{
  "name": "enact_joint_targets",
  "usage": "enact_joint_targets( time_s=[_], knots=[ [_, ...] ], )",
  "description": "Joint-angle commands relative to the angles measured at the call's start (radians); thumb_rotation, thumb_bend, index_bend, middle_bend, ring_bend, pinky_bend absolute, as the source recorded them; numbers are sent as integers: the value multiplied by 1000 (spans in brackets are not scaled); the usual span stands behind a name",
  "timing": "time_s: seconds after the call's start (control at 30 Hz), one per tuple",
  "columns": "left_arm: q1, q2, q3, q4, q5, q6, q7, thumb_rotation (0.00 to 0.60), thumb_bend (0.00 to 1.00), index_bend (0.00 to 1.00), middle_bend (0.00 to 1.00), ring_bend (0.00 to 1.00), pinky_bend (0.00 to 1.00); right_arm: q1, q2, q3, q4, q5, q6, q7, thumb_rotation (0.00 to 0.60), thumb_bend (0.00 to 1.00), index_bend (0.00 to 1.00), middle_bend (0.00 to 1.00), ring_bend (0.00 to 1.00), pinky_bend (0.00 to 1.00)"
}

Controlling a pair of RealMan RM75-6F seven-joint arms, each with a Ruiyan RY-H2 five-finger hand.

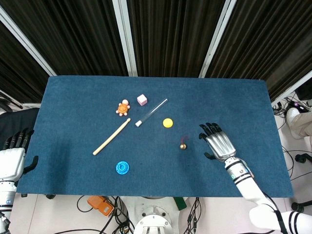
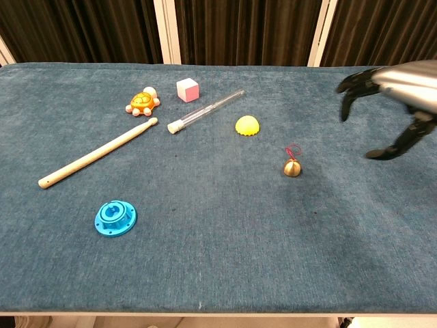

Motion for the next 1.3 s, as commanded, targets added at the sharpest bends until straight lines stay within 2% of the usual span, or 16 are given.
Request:
enact_joint_targets(
  time_s=[0.03, 0.33, 0.63, 1.3],
  knots=[
    [0, 0, 0, -2, -1, -2, -4, 600, 367, 55, 0, 24, 100, 40, -42, -2, 38, 31, -35, -17, 600, 316, 434, 170, 138, 153],
    [0, 2, -1, 0, -2, -2, -13, 600, 368, 55, 0, 24, 100, 109, -138, -18, 146, 92, -80, -27, 600, 316, 454, 171, 138, 152],
    [-3, 1, 0, 5, 0, -7, -12, 600, 368, 55, 0, 24, 100, 162, -189, -11, 226, 149, -109, -4, 600, 316, 460, 170, 139, 152],
    [-4, 1, 1, 6, 1, -7, -13, 600, 367, 55, 0, 24, 100, 243, -250, -29, 287, 179, -133, 13, 600, 321, 502, 170, 139, 152]
  ],
)
